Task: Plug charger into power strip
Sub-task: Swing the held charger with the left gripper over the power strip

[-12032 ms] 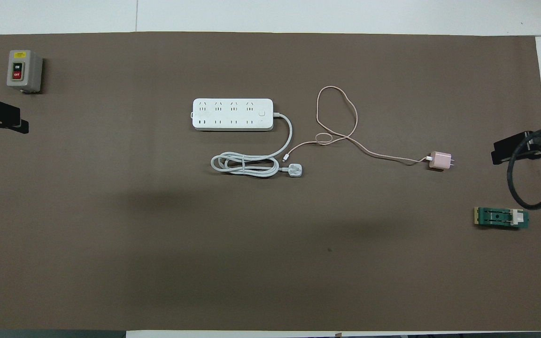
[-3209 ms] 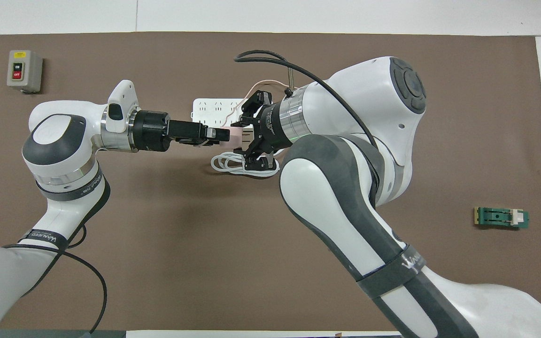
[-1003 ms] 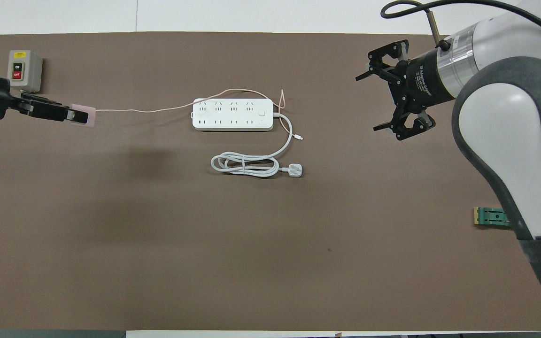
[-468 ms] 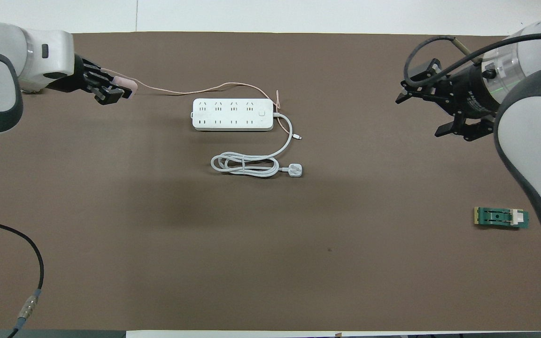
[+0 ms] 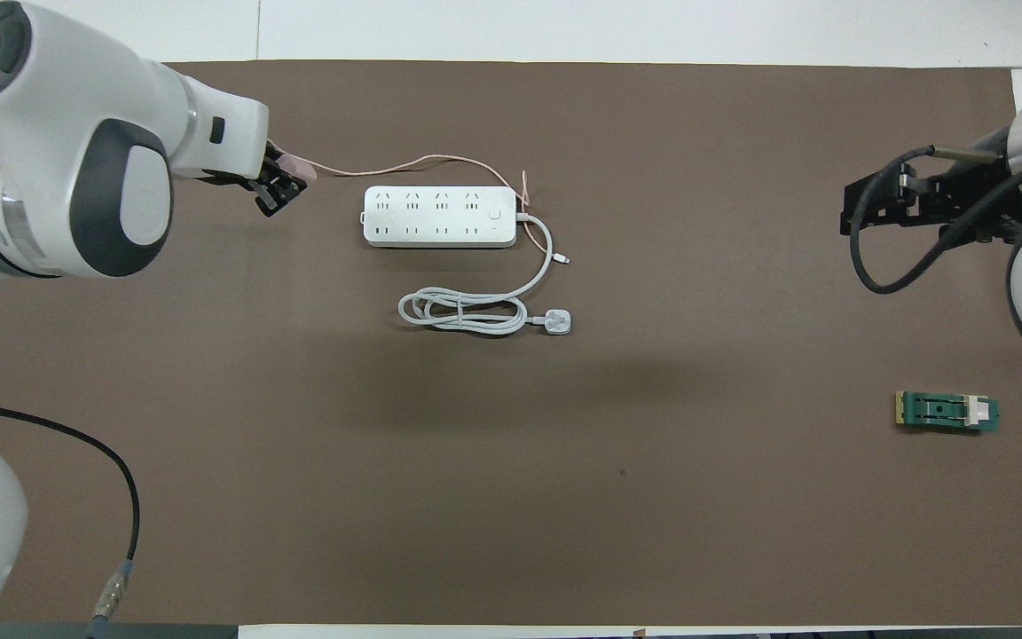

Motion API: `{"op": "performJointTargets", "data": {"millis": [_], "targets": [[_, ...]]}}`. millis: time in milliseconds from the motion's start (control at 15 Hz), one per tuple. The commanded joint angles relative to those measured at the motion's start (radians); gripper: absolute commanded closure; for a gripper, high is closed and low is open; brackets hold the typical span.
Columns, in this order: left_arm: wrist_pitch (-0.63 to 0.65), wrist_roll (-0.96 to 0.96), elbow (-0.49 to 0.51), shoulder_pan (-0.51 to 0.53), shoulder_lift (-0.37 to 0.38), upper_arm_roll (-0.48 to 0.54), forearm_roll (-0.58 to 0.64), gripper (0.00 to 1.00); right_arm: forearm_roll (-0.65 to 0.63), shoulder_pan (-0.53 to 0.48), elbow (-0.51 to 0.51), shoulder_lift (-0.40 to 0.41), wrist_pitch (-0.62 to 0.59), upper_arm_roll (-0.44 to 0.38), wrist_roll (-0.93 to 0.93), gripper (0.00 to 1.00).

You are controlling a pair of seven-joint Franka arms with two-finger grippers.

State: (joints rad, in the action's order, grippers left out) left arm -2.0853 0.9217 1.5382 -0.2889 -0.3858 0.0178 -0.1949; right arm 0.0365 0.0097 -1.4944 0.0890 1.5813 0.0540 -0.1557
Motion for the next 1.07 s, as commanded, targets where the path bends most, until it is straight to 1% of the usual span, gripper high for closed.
{"op": "performJointTargets", "data": {"millis": [0,134,267,401,468,668,869,1003], "targets": [[-0.093,0.019,0.079,-0.053,0.022,0.016,0.049,1.00,-0.043,-0.028,-0.085,-0.093,-0.007,0.010,0.166,0.00],[-0.122,0.025,0.088,-0.073,0.013,0.013,0.116,1.00,-0.049,-0.051,-0.089,-0.113,-0.036,0.010,0.221,0.00],[-0.133,0.070,0.088,-0.075,0.002,0.010,0.150,1.00,-0.058,-0.057,-0.104,-0.132,-0.060,0.010,0.232,0.00],[-0.168,0.144,0.088,-0.076,-0.019,0.011,0.178,1.00,-0.076,-0.059,-0.162,-0.175,-0.050,0.010,0.235,0.00],[-0.188,0.144,0.091,-0.079,-0.022,0.011,0.193,1.00,-0.076,-0.060,-0.187,-0.193,-0.044,0.009,0.234,0.00],[-0.257,0.149,0.121,-0.085,-0.033,0.011,0.195,1.00,-0.076,-0.065,-0.210,-0.209,-0.046,0.009,0.232,0.00],[-0.294,0.147,0.166,-0.093,-0.031,0.008,0.195,1.00,-0.070,-0.076,-0.213,-0.210,-0.057,0.009,0.222,0.00],[-0.297,0.147,0.169,-0.104,-0.034,0.008,0.195,1.00,-0.058,-0.077,-0.213,-0.210,-0.057,0.009,0.223,0.00]]}}
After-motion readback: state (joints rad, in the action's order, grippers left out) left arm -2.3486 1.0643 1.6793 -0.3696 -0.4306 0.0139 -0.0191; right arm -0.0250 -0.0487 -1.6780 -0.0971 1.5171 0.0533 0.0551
